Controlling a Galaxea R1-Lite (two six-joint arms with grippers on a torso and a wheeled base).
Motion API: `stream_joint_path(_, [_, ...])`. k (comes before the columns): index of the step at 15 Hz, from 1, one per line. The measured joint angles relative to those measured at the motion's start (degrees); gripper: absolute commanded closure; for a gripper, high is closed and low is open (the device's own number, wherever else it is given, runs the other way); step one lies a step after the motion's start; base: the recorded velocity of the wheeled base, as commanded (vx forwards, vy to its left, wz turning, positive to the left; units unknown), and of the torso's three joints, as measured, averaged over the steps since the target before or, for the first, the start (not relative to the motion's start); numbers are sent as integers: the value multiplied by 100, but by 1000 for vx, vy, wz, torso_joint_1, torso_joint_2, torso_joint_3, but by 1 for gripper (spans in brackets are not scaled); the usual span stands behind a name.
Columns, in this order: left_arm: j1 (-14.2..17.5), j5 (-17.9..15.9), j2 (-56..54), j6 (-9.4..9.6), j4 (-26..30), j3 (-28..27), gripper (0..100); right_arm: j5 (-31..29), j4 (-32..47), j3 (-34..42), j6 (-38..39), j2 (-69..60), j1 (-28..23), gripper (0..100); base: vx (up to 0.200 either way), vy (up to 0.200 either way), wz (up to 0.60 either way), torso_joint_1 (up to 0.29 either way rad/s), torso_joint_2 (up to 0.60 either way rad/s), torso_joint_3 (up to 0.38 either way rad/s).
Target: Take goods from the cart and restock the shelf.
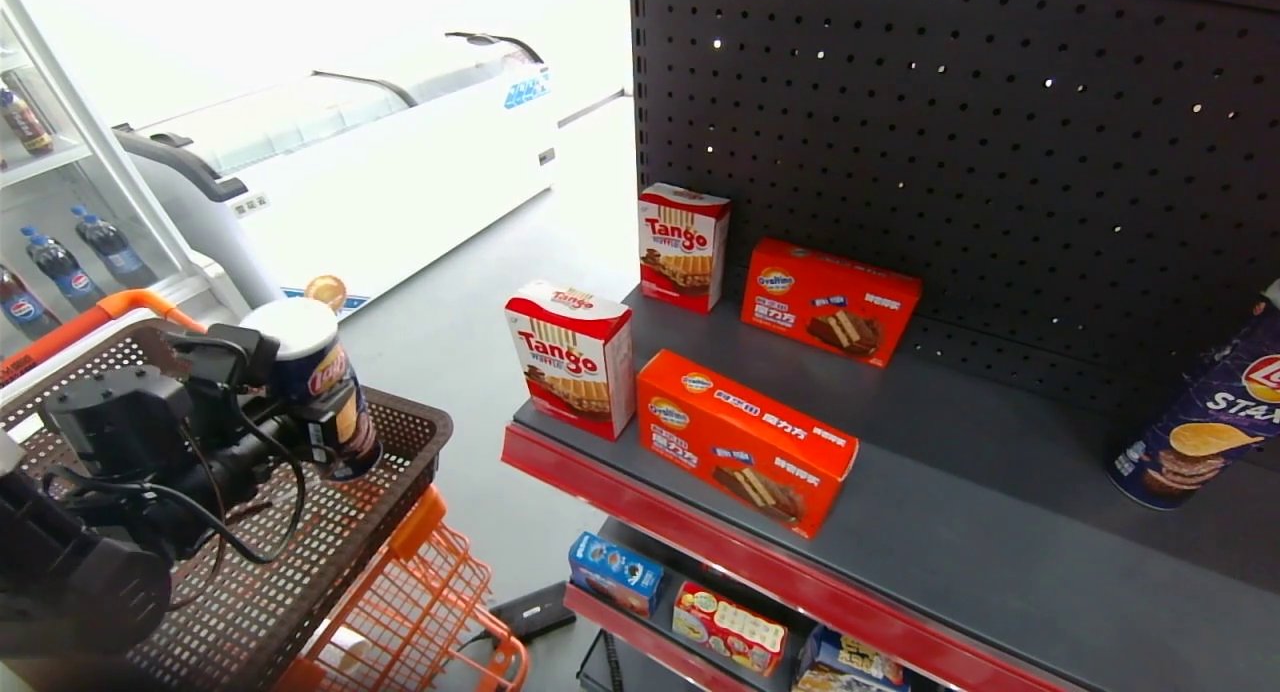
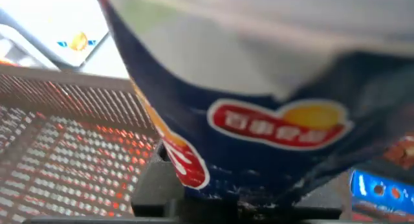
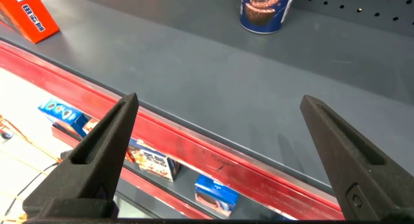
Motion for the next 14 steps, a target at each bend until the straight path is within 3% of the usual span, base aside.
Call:
stream_joint_path(4, [-150, -18, -1270, -66, 1131, -105, 100, 2, -2, 0, 0, 0, 0, 0, 0, 0, 0, 0, 0, 0])
stream_joint_path(7, [-455, -13, -2052, -163, 1431, -69, 100, 0, 0, 0, 0, 0, 0, 0, 0, 0, 0, 0, 0, 0])
stream_joint_path(11, [-1154, -90, -2800, -284, 1771, 2, 100, 2, 0, 0, 0, 0, 0, 0, 0, 0, 0, 0, 0, 0])
stream_joint_path(14, [-2114, -339, -3298, -427, 1908, 553, 100, 0, 0, 0, 1, 0, 2, 0, 0, 0, 0, 0, 0, 0])
